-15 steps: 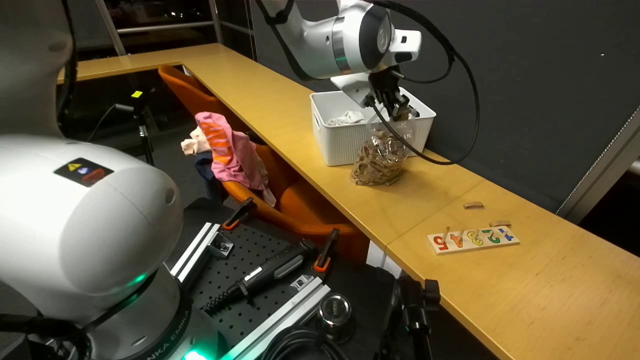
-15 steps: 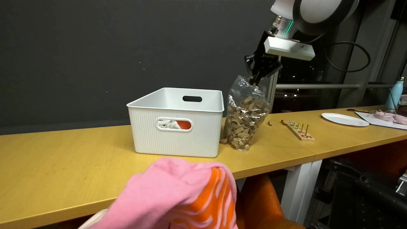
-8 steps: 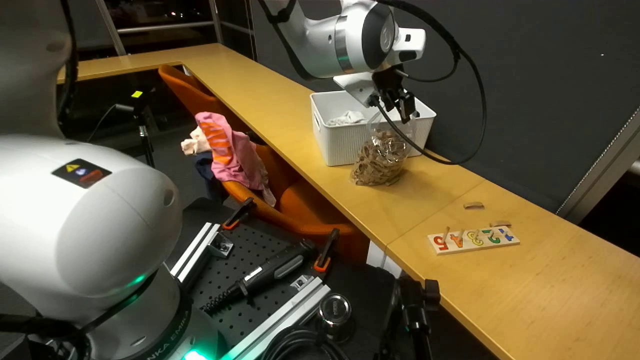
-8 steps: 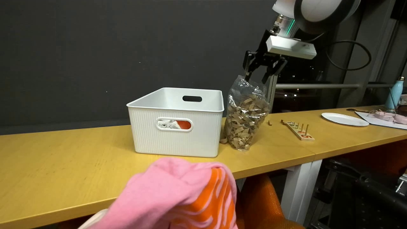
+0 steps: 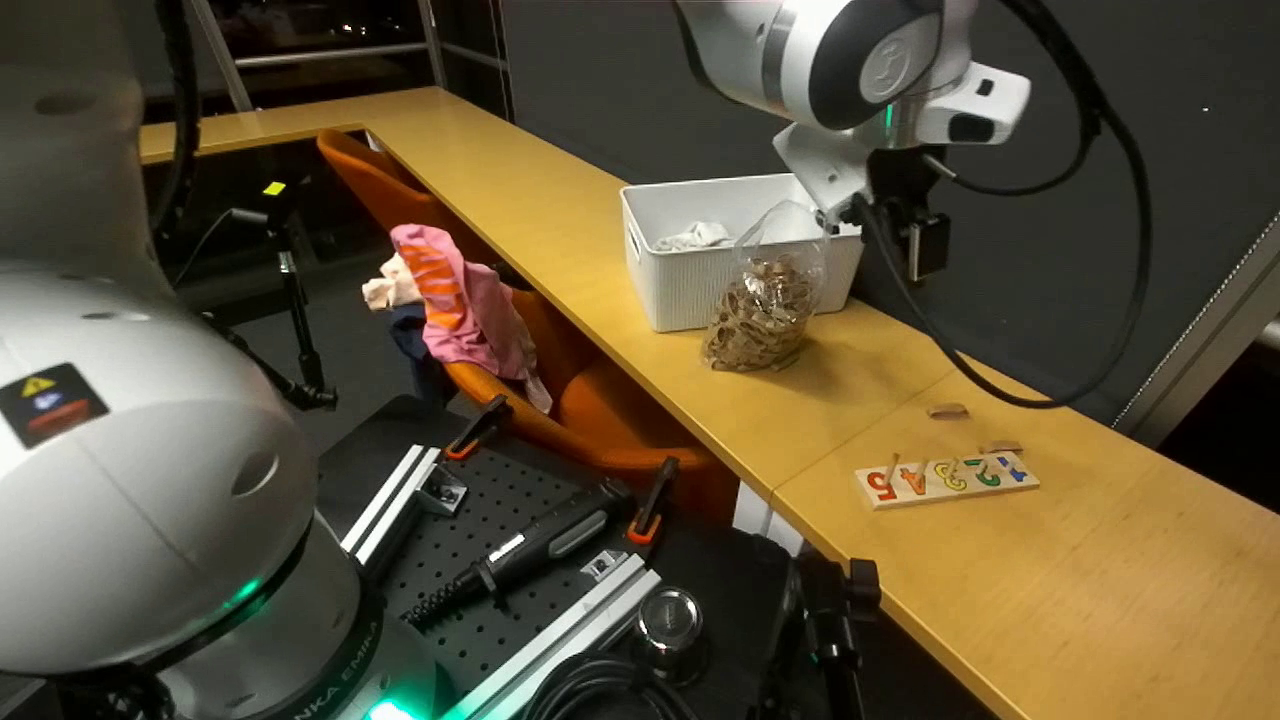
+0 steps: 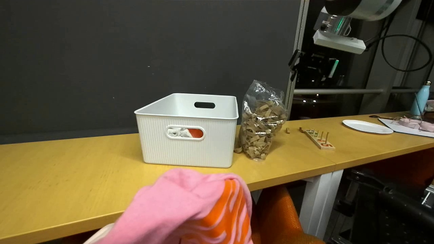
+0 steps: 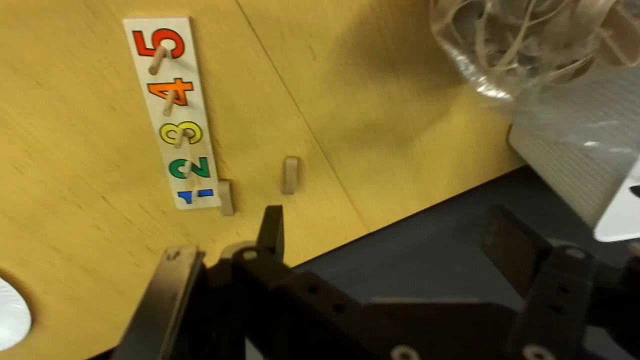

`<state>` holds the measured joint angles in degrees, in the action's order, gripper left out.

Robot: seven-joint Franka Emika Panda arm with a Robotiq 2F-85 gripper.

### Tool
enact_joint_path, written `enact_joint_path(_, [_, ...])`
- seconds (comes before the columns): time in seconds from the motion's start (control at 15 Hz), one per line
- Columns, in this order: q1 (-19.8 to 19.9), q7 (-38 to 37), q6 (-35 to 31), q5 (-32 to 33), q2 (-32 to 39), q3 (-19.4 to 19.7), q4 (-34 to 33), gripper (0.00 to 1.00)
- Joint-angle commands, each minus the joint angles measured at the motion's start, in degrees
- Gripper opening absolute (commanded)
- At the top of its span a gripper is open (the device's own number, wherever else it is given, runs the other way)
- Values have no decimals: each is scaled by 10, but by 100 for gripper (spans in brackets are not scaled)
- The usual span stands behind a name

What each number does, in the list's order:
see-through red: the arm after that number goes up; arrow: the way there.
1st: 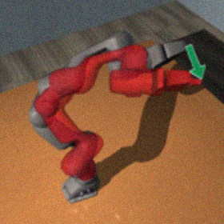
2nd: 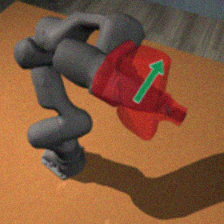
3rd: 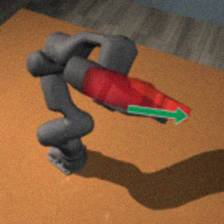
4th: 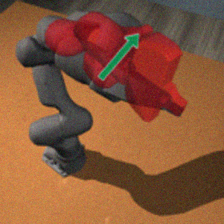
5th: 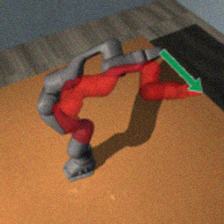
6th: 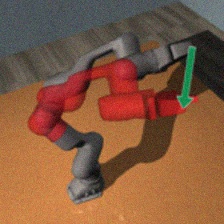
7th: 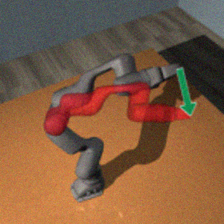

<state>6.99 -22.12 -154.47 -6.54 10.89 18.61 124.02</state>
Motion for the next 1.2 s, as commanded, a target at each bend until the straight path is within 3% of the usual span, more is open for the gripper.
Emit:
enact_joint_path(0.0, [70, 57, 75, -71, 70, -17, -95, 100])
enact_joint_path(0.33, [130, 77, 124, -124, 203, -41, -224, 100])
enact_joint_path(0.53, [150, 82, 96, -138, 270, -66, -278, 100])
enact_joint_path(1.13, [180, 75, 120, -128, 446, -100, -471, 100])
